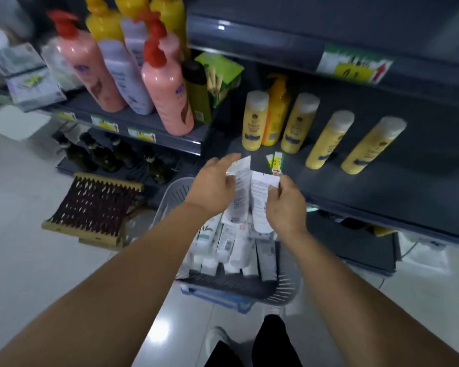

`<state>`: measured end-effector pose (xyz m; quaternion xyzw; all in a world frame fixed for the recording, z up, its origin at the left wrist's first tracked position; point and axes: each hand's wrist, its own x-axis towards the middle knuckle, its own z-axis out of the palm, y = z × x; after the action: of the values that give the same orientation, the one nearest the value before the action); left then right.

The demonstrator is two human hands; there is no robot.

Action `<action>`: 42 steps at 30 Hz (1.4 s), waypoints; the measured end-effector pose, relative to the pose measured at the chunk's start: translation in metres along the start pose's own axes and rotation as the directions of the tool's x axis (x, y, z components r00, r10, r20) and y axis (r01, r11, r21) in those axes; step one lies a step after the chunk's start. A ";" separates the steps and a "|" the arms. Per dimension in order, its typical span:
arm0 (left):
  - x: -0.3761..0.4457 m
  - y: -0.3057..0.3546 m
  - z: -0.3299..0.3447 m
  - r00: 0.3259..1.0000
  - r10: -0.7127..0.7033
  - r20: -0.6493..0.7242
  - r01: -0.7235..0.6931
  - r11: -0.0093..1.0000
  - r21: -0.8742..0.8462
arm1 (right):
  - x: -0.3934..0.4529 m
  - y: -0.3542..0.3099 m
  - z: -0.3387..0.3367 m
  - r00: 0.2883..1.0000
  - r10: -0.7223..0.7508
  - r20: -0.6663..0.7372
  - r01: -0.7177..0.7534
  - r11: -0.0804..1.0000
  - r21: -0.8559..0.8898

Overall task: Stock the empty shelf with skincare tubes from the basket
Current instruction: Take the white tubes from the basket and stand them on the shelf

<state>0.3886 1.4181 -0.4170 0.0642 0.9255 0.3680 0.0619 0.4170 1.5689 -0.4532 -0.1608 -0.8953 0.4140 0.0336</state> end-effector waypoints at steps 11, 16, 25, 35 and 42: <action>0.010 0.149 -0.092 0.904 0.369 -0.217 -0.353 0.929 0.107 | 0.006 -0.102 -0.149 0.920 -0.174 -0.352 0.221 0.970 0.098; 0.021 0.201 -0.109 0.838 0.472 -0.273 -0.460 0.881 0.110 | 0.011 -0.124 -0.203 0.864 -0.177 -0.471 0.286 0.943 0.170; 0.062 0.295 -0.099 0.782 0.548 -0.298 -0.541 0.833 0.114 | 0.054 -0.122 -0.295 0.769 -0.165 -0.618 0.351 0.917 0.192; 0.128 0.360 -0.028 0.799 0.548 -0.247 -0.489 0.832 0.262 | 0.129 -0.055 -0.369 0.787 -0.114 -0.606 0.290 0.936 0.200; 0.148 0.367 0.012 0.843 0.437 -0.315 -0.418 0.899 0.129 | 0.161 -0.014 -0.379 0.827 -0.078 -0.556 0.268 0.925 0.270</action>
<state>0.2718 1.7155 -0.1826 0.2069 0.8944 0.3522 -0.1822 0.3346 1.8885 -0.2062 -0.1786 -0.7767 0.4944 0.3469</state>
